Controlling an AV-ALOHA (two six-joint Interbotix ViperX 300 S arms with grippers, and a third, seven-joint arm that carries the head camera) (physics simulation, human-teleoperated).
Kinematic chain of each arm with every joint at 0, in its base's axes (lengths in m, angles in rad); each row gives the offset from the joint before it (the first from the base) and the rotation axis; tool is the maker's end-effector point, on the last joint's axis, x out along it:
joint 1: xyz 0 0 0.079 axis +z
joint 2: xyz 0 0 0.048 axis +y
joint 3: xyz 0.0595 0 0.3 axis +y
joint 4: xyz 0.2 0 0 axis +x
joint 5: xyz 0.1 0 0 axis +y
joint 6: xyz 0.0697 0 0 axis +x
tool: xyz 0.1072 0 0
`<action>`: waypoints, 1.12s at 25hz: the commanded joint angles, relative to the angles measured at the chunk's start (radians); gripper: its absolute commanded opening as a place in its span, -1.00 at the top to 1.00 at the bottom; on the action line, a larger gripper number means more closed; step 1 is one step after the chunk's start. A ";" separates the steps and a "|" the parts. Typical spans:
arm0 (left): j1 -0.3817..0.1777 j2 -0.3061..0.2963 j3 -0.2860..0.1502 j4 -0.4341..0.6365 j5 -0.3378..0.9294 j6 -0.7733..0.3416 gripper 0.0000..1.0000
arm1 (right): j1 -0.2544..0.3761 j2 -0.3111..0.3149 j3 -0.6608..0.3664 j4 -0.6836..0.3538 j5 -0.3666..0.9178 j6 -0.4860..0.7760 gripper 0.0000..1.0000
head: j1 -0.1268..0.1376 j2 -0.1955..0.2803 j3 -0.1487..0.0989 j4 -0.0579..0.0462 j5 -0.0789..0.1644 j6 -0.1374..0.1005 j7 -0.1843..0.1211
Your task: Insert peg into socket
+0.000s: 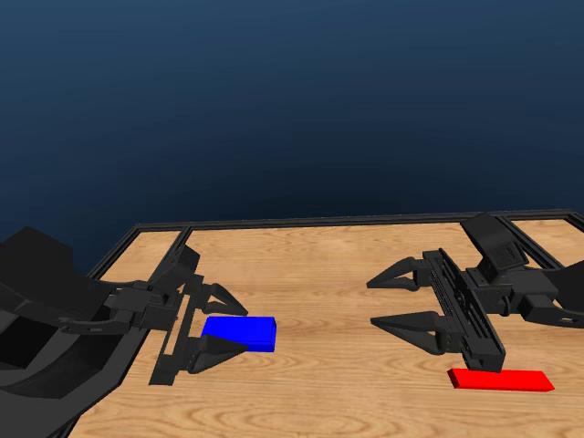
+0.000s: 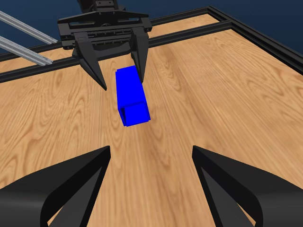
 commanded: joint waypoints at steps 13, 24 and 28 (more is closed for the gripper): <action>0.015 0.250 -0.084 -0.082 0.054 0.178 1.00 | 0.143 -0.128 0.251 0.169 0.050 0.050 -1.00 | -0.032 -0.004 -0.024 -0.015 0.029 -0.026 -0.093; -0.122 0.081 -0.226 -0.109 0.192 0.200 1.00 | 0.336 -0.183 0.393 0.357 0.169 0.051 -1.00 | -0.137 -0.142 0.079 -0.048 0.044 -0.078 -0.179; -0.153 0.036 -0.260 -0.115 0.226 0.195 1.00 | 0.374 -0.084 0.426 0.393 0.125 0.097 -1.00 | -0.166 -0.174 0.104 -0.057 0.043 -0.094 -0.182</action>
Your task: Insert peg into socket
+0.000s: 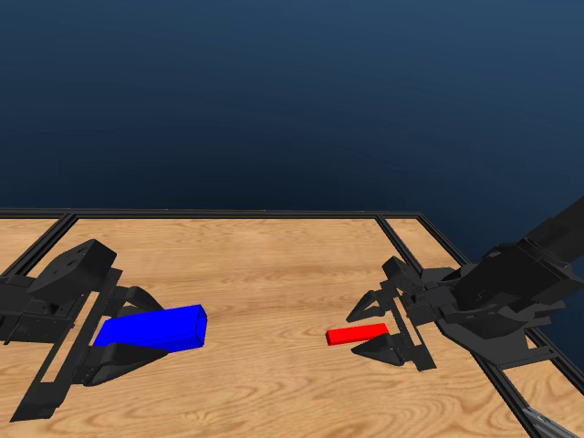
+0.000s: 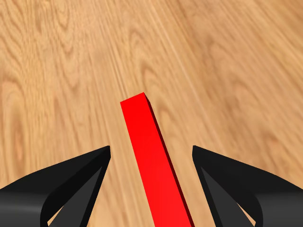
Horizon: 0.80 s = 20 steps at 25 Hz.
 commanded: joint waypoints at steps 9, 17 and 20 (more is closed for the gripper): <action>-0.069 -0.078 -0.028 -0.015 0.081 -0.069 1.00 | 0.067 0.042 -0.086 0.168 -0.132 -0.234 1.00 | -0.027 -0.077 0.030 -0.005 -0.017 -0.018 0.018; -0.107 -0.110 -0.058 -0.030 0.124 -0.112 1.00 | -0.010 -0.060 -0.325 0.128 0.086 -0.499 1.00 | 0.037 -0.121 0.065 0.013 0.004 0.001 0.059; -0.116 -0.126 -0.052 -0.022 0.144 -0.096 1.00 | -0.027 -0.047 -0.412 0.087 0.142 -0.523 1.00 | 0.076 -0.130 0.078 0.026 0.019 0.021 0.086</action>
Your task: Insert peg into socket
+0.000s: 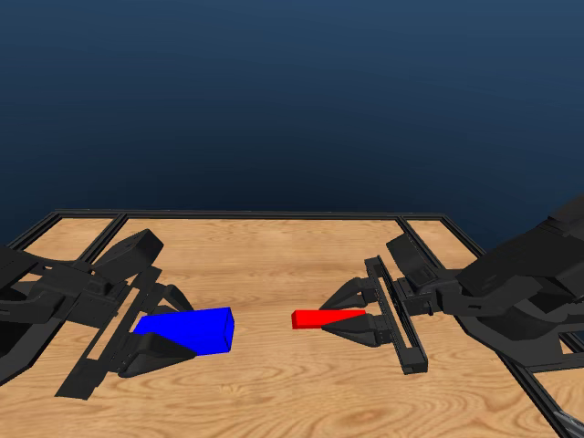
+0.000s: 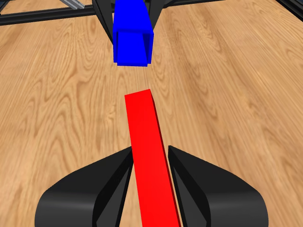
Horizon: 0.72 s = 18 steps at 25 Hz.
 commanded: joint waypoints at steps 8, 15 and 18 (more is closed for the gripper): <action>-0.022 -0.100 -0.024 0.043 0.077 -0.025 1.00 | -0.065 0.098 -0.332 -0.168 0.264 -0.048 1.00 | 0.109 -0.020 0.013 0.031 0.038 0.039 0.058; -0.033 -0.112 -0.059 0.093 0.128 -0.045 1.00 | -0.102 0.181 -0.441 -0.259 0.337 0.003 1.00 | 0.122 -0.020 0.016 0.034 0.044 0.038 0.045; -0.055 -0.099 -0.067 0.107 0.142 -0.056 1.00 | -0.118 0.193 -0.462 -0.289 0.365 0.020 1.00 | 0.125 -0.020 0.016 0.034 0.047 0.038 0.048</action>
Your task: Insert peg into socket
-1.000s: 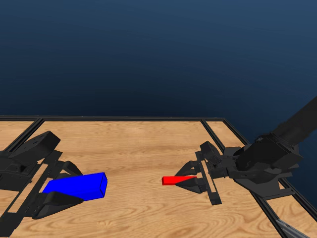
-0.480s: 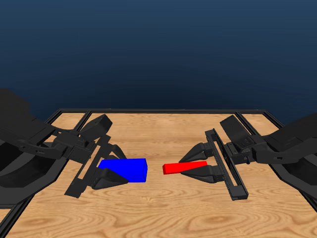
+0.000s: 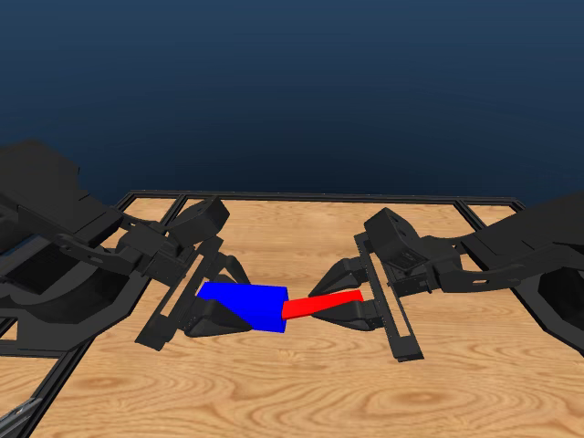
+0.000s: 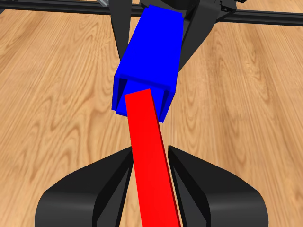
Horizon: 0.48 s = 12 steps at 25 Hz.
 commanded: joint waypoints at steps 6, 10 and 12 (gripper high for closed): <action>-0.005 0.023 -0.072 0.060 0.060 -0.081 1.00 | -0.027 0.020 -0.141 -0.079 0.085 0.062 1.00 | 0.003 -0.013 -0.009 0.001 -0.010 0.001 0.009; -0.011 0.029 -0.089 0.071 0.099 -0.147 1.00 | 0.001 0.081 -0.247 -0.120 0.154 0.127 1.00 | -0.003 -0.014 -0.009 -0.001 -0.015 -0.001 0.007; -0.004 0.034 -0.094 0.098 0.085 -0.135 1.00 | 0.011 0.103 -0.287 -0.135 0.199 0.158 1.00 | -0.004 -0.015 -0.010 -0.001 -0.019 -0.002 0.006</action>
